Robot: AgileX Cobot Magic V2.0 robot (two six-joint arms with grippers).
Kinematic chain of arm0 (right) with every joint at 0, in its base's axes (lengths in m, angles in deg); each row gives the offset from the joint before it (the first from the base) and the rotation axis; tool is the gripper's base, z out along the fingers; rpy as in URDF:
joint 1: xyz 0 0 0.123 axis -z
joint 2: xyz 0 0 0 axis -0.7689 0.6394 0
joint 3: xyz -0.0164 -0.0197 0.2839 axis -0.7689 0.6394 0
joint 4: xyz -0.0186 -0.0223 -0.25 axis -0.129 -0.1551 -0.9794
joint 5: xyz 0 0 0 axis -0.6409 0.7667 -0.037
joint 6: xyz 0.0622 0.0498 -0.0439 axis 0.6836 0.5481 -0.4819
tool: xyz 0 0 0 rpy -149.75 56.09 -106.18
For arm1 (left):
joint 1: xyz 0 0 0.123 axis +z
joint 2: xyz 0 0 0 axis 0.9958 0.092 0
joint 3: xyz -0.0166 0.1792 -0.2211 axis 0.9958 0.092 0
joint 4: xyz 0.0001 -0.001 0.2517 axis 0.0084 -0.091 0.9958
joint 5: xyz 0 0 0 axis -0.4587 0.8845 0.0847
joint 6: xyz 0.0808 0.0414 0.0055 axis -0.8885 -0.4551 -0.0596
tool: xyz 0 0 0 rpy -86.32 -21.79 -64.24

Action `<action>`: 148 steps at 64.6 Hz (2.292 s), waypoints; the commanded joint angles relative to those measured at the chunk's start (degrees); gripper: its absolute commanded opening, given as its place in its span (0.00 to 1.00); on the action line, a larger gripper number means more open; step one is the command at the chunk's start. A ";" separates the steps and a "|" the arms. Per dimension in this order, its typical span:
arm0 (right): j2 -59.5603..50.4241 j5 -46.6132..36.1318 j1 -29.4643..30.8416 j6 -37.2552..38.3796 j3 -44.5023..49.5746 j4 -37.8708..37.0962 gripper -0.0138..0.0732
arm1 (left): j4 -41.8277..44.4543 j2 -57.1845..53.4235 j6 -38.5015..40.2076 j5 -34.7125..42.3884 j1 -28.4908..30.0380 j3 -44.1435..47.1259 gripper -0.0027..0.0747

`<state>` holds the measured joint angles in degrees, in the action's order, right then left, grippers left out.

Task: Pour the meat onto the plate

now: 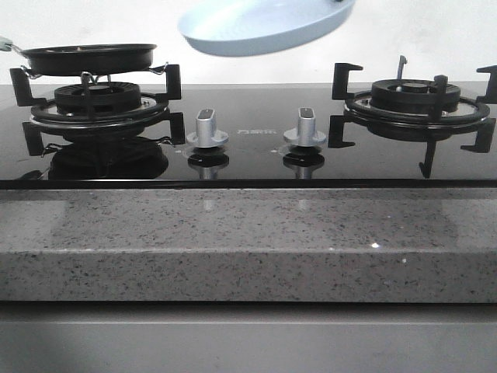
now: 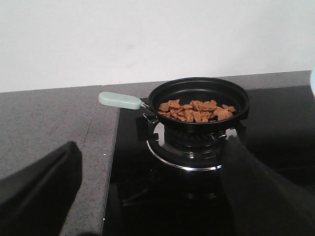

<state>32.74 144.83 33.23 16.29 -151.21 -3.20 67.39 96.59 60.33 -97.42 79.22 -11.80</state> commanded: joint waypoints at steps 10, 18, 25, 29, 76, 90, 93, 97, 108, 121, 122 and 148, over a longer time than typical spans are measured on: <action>-15.80 -17.01 -1.12 -0.67 24.99 5.84 0.09 | -0.44 0.27 0.32 4.62 -0.04 -2.14 0.76; -19.52 -23.93 -1.14 -2.32 35.56 9.79 0.09 | -0.44 0.27 0.32 4.62 -0.04 -2.14 0.76; -20.13 -26.50 -1.14 -3.31 39.59 12.07 0.09 | -0.44 0.27 0.32 4.62 -0.04 -2.14 0.76; -20.13 -26.69 -1.14 -3.31 39.99 12.66 0.09 | -0.44 0.27 0.32 4.62 -0.04 -2.14 0.76; -20.05 -25.66 -1.14 -3.31 39.96 12.98 0.09 | -35.54 12.57 0.32 -2.57 2.33 -9.20 0.76; -20.05 -25.66 -1.14 -3.31 39.96 12.98 0.09 | -51.09 25.37 -3.07 -12.24 13.48 -17.85 0.75; -20.05 -25.66 -1.14 -3.31 39.96 12.98 0.09 | -55.59 28.21 -7.08 -16.04 15.62 -19.93 0.73; -20.05 -25.66 -1.14 -3.31 39.96 12.98 0.09 | -63.51 31.54 -13.96 -21.44 18.86 -23.14 0.69; -20.05 -25.66 -1.14 -3.31 39.96 12.98 0.09 | -79.03 42.45 -22.04 -35.98 26.01 -30.50 0.60; -20.05 -25.66 -1.14 -3.31 39.96 12.98 0.09 | -81.87 52.70 -22.04 -42.91 27.59 -38.78 0.60; -20.05 -25.66 -1.14 -3.31 39.96 12.98 0.09 | -81.87 53.63 -22.04 -43.39 27.59 -39.33 0.60; -20.05 -25.66 -1.14 -3.31 39.96 12.98 0.09 | -84.16 64.04 -22.04 -44.83 27.10 -48.98 0.60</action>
<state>15.63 121.33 32.12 13.54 -109.85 8.20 -11.91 162.00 38.53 -141.07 106.70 -57.53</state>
